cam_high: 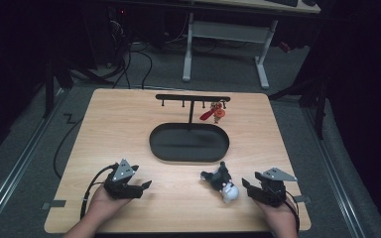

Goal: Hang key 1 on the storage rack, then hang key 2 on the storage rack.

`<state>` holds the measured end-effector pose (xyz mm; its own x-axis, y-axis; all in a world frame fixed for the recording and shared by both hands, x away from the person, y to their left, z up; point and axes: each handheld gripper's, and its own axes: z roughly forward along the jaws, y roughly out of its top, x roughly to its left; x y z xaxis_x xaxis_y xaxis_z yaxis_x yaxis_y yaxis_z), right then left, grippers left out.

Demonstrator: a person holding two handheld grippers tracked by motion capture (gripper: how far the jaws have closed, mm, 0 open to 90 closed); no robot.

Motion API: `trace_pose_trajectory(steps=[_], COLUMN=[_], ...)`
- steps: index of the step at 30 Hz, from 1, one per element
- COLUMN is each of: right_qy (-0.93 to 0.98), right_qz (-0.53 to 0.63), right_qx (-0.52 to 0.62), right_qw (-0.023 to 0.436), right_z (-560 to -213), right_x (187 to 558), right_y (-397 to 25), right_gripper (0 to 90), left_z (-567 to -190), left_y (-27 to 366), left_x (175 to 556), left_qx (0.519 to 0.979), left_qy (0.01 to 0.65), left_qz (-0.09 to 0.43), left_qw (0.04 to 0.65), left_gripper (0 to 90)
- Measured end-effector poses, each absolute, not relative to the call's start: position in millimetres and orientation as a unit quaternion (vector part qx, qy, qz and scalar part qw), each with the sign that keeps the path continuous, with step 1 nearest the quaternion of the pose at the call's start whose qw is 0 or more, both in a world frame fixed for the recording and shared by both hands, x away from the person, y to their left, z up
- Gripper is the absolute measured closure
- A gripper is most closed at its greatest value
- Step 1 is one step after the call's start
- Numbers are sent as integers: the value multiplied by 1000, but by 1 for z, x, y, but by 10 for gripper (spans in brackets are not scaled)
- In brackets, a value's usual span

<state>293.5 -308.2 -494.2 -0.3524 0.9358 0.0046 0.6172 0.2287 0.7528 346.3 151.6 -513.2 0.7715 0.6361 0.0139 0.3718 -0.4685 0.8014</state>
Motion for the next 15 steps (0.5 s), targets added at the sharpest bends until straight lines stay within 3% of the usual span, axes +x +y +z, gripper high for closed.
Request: trace_pose_trajectory(steps=[15], right_qy=[792], right_qz=[260], right_qx=[519], right_qw=[188], right_z=[-488], right_x=[311], right_y=[-295], right_gripper=[346], left_z=[-511], left_y=[153], left_x=[345], left_qx=[845], left_qy=[292], left_qz=[159], left_qw=[418], left_gripper=[264])
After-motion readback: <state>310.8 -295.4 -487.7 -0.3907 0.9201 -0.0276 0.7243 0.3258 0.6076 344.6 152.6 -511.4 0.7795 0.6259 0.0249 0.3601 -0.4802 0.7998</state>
